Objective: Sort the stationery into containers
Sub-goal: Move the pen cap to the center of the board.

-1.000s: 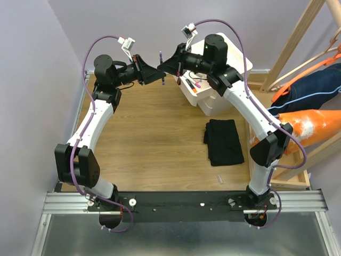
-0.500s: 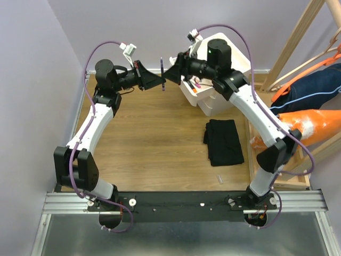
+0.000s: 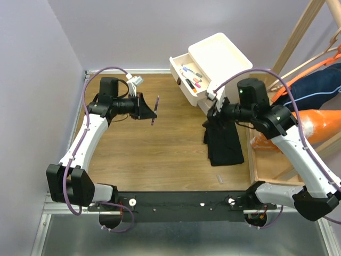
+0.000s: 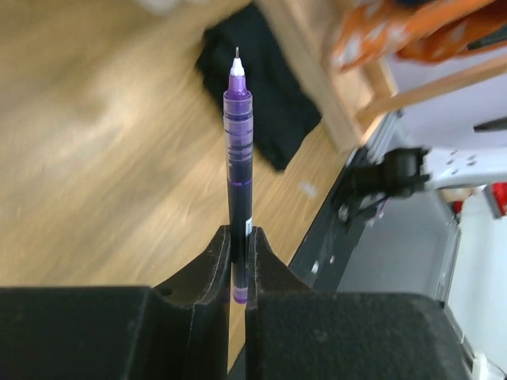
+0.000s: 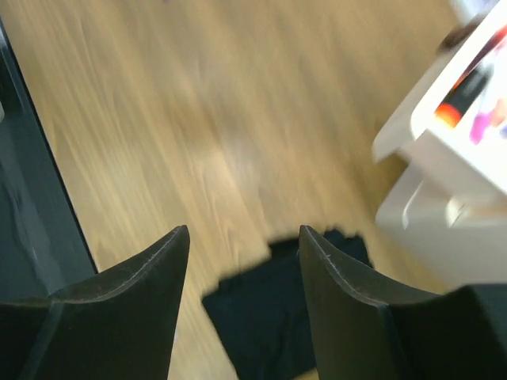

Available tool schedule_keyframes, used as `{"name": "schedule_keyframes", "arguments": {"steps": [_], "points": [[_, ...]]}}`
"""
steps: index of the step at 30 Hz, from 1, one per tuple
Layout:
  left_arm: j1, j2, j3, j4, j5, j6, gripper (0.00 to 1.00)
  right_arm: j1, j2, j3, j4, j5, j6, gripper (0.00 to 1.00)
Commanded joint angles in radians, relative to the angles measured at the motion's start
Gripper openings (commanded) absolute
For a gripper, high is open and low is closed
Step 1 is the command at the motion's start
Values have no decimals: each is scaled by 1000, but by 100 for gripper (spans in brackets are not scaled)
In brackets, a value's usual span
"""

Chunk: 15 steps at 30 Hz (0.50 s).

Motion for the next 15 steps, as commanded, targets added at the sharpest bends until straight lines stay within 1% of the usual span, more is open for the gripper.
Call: {"name": "schedule_keyframes", "arguments": {"steps": [1, 2, 4, 5, 8, 9, 10, 12, 15], "points": [[4, -10, 6, -378, -100, 247, 0, 12, 55, -111, -309, 73, -212, 62], [4, -13, 3, -377, -111, 247, 0, 22, 87, -127, -340, 96, -196, 58], [4, -28, -9, -363, -131, 236, 0, 57, 131, -165, -360, 170, -112, 56], [4, -33, -14, -345, -138, 232, 0, 72, 153, -199, -374, 188, -89, 52], [4, -45, -26, -325, -157, 226, 0, 112, 173, -306, -313, 259, 23, 53], [4, -50, -29, -318, -160, 221, 0, 115, 182, -323, -305, 263, 47, 54], [4, -56, -32, -317, -161, 217, 0, 115, 184, -337, -294, 263, 111, 55], [6, -59, -34, -305, -166, 212, 0, 124, 191, -366, -293, 234, 117, 57], [6, -62, -29, -301, -175, 210, 0, 124, 240, -345, -286, 298, 150, 57]]}}
